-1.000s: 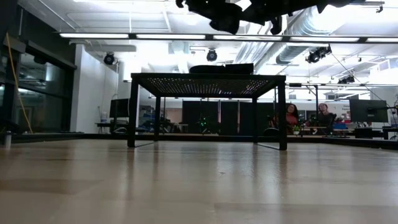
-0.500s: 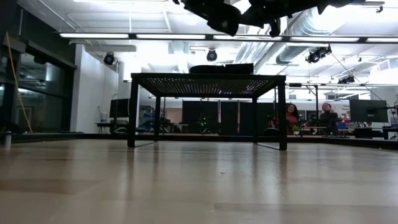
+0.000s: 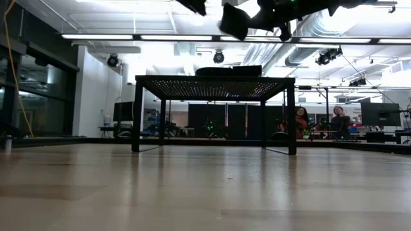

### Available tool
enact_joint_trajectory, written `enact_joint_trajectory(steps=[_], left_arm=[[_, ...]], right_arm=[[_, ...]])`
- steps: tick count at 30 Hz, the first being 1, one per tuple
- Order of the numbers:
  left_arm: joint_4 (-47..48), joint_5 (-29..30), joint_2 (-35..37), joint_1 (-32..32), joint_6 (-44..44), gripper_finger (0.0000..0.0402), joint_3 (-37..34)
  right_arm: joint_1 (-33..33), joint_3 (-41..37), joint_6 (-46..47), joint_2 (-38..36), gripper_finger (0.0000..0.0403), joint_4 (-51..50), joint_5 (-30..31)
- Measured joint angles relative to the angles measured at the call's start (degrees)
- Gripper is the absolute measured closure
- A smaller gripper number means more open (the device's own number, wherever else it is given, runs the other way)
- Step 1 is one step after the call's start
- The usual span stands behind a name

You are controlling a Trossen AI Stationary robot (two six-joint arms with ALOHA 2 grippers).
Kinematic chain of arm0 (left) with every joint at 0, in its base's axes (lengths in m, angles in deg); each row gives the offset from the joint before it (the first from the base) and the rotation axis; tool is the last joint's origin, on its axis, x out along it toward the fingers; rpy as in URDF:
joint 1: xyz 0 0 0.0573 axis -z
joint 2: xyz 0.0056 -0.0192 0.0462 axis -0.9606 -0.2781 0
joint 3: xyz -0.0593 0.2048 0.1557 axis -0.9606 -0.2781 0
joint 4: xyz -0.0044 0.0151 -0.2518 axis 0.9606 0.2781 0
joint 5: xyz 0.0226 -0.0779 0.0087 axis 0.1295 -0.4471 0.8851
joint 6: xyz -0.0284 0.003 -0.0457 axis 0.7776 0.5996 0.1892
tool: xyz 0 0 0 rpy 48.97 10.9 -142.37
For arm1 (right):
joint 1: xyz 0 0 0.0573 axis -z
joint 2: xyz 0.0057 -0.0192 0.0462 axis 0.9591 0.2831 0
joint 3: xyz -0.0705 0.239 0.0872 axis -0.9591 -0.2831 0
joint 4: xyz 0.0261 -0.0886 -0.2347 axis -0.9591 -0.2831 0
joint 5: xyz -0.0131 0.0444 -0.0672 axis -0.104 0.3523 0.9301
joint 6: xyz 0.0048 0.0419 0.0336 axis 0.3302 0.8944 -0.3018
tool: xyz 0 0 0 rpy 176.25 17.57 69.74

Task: Pick & Place Mini shaped plates
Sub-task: Stack the black distorted square plate on top of the other black distorted square plates on the shelf

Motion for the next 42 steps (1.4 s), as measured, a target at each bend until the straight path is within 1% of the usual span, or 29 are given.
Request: enact_joint_trajectory(steps=[5,12,15,18,21,25,31,33,37,39,42], left_arm=[[3.5,0.4,3.5,-1.6,2.2,0.0215,0.1],[13.3,-0.5,9.1,-5.3,6.2,0.0215,0.1],[17.6,-2.7,11.8,-7.2,10.0,0.0215,0.1],[22.0,-5.4,14.1,-9.2,13.5,0.0215,0.0],[22.5,-7.4,16.4,-10.3,14.9,0.0215,-1.8],[18.9,-11.2,20.6,-11.5,15.6,0.0215,-9.1],[4.6,-19.1,30.2,-12.5,17.1,0.0215,-26.0],[-0.3,-22.2,33.8,-12.6,18.6,0.0215,-31.2],[-7.6,-24.9,41.3,-12.6,20.2,0.0215,-40.1],[-9.8,-27.2,44.6,-12.6,20.9,0.0215,-43.3],[-10.1,-29.6,48.2,-12.6,23.3,0.0215,-47.0]], right_arm=[[0.4,0.0,0.4,0.0,0.0402,-1.1,-0.6],[2.0,0.0,1.9,-0.1,0.0402,-1.8,-2.0],[2.7,2.3,2.6,-0.1,0.0402,-7.3,-2.7],[3.1,5.9,1.3,-0.1,0.0402,-13.5,-2.7],[4.0,9.9,1.1,-0.1,0.0402,-19.9,-3.0],[5.2,14.9,1.3,0.0,0.0402,-27.8,-3.3],[6.9,20.7,3.3,0.0,0.0402,-38.1,-4.2],[7.8,22.2,4.6,0.0,0.0402,-41.0,-5.9],[9.7,24.8,8.2,0.1,0.0403,-45.6,-9.3],[10.5,25.5,9.7,0.1,0.0403,-47.3,-11.1],[11.4,26.0,12.3,0.4,0.0403,-48.1,-13.7]])
